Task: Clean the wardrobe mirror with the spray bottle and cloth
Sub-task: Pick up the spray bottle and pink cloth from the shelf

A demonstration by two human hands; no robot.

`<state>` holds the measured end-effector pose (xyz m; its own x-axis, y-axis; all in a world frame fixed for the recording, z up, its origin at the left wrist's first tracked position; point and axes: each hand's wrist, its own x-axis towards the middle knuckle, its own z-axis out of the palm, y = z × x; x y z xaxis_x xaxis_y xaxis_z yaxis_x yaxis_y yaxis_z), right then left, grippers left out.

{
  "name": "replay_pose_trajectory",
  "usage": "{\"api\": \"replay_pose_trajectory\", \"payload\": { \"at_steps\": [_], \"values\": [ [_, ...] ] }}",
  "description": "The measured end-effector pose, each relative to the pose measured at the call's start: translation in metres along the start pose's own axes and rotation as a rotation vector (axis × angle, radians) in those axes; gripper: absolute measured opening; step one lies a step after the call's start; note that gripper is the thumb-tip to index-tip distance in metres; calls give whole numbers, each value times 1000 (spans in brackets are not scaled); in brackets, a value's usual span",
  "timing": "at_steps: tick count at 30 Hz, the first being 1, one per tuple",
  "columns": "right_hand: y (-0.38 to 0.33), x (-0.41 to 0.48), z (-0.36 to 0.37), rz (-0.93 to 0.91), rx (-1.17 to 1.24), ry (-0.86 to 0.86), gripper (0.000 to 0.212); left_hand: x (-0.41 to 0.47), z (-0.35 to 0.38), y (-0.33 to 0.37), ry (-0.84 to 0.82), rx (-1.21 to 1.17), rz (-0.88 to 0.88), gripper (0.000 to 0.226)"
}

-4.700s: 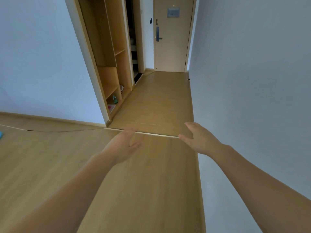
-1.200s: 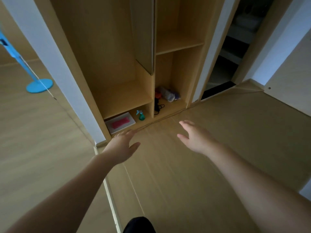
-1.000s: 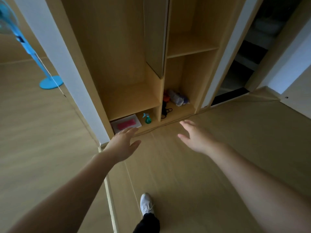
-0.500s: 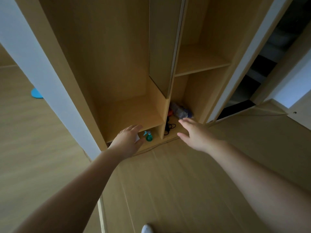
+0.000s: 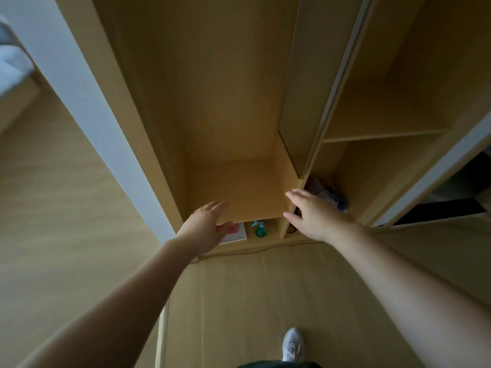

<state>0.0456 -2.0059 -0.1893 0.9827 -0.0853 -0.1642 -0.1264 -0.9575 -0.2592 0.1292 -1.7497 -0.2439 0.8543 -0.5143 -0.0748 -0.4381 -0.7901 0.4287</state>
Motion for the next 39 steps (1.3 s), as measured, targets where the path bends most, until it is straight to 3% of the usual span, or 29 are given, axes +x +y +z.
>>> {"api": "replay_pose_trajectory", "payload": {
  "at_steps": [13, 19, 27, 31, 39],
  "values": [
    [58, 127, -21, -212, 28, -126, 61, 77, -6, 34, 73, 28, -178, 58],
    [50, 174, -15, -220, 55, -138, 61, 118, -14, 17, 25, 95, -120, 57],
    [31, 216, 10, -90, 55, -95, 61, 173, -15, -35, -25, 112, 11, 53],
    [38, 232, 38, -47, 59, -70, 61, 194, 8, -63, -38, 96, 59, 51],
    [66, 263, 136, -135, 83, -147, 58, 202, 108, -108, -67, 95, 25, 54]
  ]
}}
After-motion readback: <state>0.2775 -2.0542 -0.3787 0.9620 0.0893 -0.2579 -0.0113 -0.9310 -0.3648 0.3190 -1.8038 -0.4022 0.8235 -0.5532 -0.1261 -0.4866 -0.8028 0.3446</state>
